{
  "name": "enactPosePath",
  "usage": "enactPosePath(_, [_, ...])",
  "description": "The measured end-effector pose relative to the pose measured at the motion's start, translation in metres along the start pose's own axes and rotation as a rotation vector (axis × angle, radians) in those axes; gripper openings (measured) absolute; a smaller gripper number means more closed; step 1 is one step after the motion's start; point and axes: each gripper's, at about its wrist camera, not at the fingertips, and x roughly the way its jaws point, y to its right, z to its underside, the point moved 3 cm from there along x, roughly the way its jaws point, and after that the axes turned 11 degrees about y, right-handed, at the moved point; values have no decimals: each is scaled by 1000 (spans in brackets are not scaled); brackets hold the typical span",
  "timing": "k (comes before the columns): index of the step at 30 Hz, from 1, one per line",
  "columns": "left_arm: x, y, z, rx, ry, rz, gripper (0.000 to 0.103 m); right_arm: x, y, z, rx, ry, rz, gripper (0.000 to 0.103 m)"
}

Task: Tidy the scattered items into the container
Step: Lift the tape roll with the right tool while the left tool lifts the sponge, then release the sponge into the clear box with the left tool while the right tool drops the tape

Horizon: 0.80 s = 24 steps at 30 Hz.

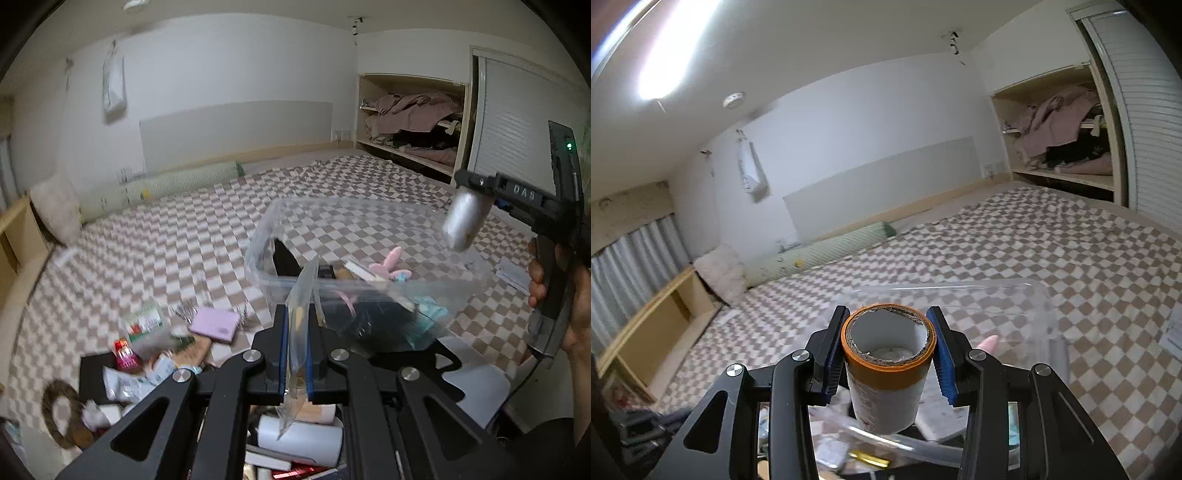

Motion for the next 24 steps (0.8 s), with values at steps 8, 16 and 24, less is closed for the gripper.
enactPosePath(8, [15, 21, -42, 19, 67, 50, 8, 12, 10, 6, -35, -21, 65, 43])
enactPosePath(16, [39, 41, -78, -9, 130, 118, 8, 20, 17, 13, -56, -35, 111, 43])
enactPosePath(24, [75, 41, -87, -56, 114, 136, 8, 37, 25, 21, -65, -89, 155, 43])
